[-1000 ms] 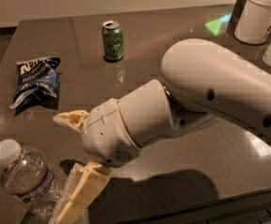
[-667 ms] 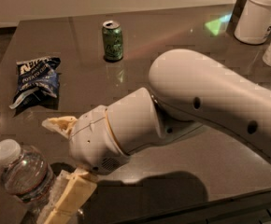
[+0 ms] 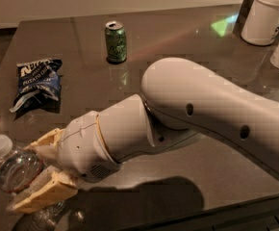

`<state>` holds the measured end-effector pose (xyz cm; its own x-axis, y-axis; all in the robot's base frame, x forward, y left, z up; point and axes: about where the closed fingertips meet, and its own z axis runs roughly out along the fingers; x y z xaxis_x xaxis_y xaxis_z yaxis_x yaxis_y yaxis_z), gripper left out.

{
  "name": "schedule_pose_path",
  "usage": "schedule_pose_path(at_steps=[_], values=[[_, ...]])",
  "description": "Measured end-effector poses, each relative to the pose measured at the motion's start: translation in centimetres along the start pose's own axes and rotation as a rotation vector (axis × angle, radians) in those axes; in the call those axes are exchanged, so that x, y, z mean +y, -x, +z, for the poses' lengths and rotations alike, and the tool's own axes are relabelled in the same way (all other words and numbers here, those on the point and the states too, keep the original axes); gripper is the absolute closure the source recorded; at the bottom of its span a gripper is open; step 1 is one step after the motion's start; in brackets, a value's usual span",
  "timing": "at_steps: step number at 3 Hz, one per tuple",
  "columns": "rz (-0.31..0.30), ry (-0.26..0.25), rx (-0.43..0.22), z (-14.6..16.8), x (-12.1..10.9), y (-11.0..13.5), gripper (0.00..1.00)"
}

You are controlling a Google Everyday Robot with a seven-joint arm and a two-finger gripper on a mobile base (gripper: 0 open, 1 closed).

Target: Knock water bottle over

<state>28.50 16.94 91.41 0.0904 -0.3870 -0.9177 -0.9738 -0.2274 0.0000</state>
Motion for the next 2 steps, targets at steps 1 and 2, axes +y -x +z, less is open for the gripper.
schedule_pose_path(at_steps=[1, 2], values=[[-0.002, -0.021, -0.013, -0.4, -0.6, 0.5, 0.65], [-0.017, -0.071, 0.018, -2.0, -2.0, 1.6, 0.88]])
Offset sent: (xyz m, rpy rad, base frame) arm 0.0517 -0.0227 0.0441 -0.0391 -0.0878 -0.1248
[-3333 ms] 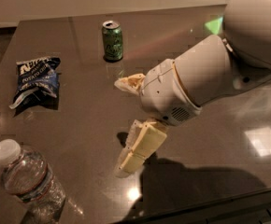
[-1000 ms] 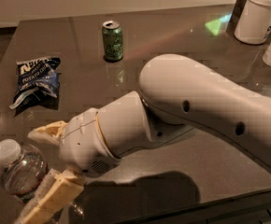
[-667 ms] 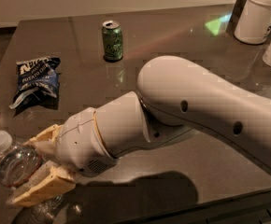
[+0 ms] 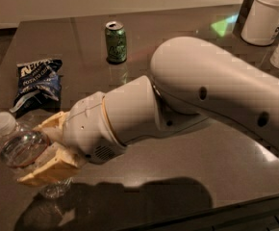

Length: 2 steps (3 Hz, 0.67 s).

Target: Knock water bottle over

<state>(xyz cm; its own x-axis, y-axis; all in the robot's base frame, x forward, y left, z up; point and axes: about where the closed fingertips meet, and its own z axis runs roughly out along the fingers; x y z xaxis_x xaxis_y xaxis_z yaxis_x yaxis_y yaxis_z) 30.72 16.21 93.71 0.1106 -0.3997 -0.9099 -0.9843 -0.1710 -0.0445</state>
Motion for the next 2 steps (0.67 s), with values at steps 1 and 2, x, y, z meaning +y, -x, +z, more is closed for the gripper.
schedule_pose_path(at_steps=[1, 2], values=[[-0.027, -0.056, 0.076, -2.3, -2.2, 1.8, 1.00], [-0.031, -0.097, 0.187, -4.8, -4.2, 2.6, 1.00]])
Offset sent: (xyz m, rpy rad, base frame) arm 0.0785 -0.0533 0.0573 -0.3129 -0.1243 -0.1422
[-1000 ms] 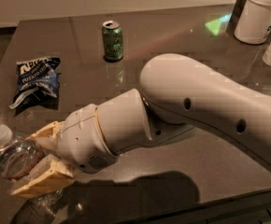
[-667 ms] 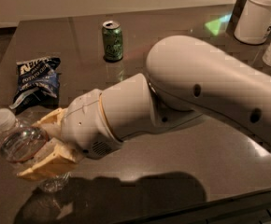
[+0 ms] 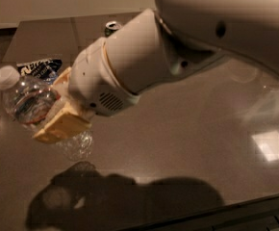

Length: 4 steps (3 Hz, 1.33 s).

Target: Knock water bottle over

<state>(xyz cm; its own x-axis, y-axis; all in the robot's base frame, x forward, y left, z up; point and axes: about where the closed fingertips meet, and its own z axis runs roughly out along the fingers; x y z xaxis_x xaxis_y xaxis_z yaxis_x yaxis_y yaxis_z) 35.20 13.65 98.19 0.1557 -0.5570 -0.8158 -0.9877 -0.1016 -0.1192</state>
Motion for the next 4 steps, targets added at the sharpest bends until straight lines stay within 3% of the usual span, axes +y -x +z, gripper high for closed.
schedule_pose_path(at_steps=[1, 4], values=[[0.012, -0.015, 0.111, -1.7, -1.8, -1.1, 1.00], [0.031, -0.009, 0.356, -4.7, -6.4, -6.1, 1.00]])
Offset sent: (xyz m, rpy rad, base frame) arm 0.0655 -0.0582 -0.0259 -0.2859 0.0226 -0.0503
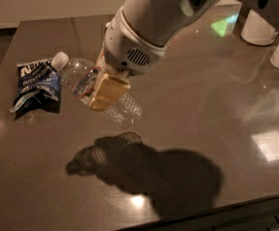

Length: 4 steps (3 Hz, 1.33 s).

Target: Knock water bottle over

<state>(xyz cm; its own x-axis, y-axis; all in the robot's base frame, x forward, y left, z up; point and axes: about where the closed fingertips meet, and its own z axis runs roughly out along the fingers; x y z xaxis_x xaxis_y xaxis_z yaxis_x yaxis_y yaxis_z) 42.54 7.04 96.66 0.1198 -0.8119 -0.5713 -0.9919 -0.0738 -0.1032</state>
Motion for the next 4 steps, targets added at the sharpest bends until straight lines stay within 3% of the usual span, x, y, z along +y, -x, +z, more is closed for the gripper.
schedule_pose_path(at_steps=[2, 4], values=[[0.010, 0.006, 0.187, -0.5, -1.6, -2.9, 1.00], [0.033, 0.039, 0.337, 0.5, -1.8, -6.1, 0.59]])
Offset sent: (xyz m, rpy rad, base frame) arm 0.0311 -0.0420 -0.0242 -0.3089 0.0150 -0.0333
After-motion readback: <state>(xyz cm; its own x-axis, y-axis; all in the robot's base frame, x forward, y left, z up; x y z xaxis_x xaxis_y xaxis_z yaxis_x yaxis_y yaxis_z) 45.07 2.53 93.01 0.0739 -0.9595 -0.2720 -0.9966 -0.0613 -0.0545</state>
